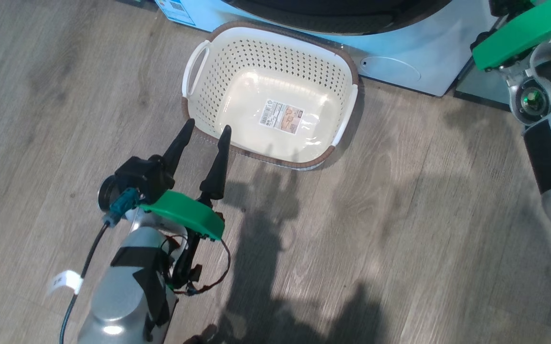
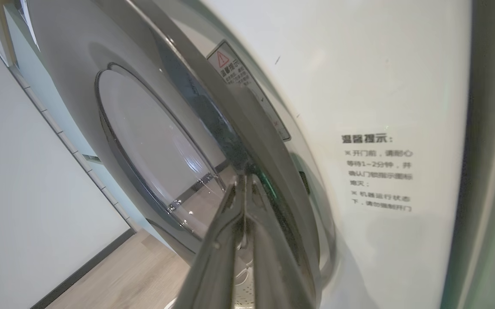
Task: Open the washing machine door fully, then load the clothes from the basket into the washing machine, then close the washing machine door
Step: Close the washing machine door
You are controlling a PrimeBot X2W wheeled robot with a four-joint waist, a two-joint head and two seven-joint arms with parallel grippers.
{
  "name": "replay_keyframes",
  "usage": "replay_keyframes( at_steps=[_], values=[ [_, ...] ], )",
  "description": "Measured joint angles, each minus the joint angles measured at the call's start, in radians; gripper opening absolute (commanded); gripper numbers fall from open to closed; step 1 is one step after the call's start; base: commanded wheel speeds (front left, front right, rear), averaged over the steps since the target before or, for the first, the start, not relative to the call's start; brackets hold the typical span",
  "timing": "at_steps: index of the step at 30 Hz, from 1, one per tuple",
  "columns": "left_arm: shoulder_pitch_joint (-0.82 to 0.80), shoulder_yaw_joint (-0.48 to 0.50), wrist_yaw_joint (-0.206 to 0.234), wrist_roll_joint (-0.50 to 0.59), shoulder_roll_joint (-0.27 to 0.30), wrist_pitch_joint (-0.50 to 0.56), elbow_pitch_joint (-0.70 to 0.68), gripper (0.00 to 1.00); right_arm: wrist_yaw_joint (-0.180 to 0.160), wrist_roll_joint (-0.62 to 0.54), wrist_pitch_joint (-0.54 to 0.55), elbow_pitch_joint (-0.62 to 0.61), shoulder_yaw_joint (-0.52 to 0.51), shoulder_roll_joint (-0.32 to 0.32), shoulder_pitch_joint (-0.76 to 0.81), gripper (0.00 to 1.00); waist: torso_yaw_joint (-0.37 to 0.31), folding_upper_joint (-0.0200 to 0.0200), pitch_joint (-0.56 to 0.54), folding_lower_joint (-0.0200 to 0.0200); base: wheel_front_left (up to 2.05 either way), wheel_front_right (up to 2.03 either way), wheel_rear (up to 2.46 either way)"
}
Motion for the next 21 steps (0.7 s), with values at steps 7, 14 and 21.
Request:
replay_keyframes(
  at_steps=[7,14,21],
  values=[
    [-0.011,-0.001,0.0,0.0,-0.002,0.0,0.0,1.0,0.0,-0.015,0.0,0.004,-0.003,0.0,-0.019,0.0,0.0,0.0,0.013,0.0,0.0,0.0,0.0],
    [-0.021,-0.001,0.0,-0.003,-0.002,0.0,0.0,1.0,0.0,-0.017,-0.001,0.008,0.006,0.0,-0.019,0.0,0.001,0.0,0.011,0.0001,0.0,0.0,0.0],
    [-0.021,0.011,0.0,-0.003,-0.003,0.0,0.008,1.0,0.0,0.026,-0.001,-0.027,0.116,-0.003,-0.001,0.0,-0.002,0.0,-0.032,0.0001,0.0,0.0,0.0]
  ],
)
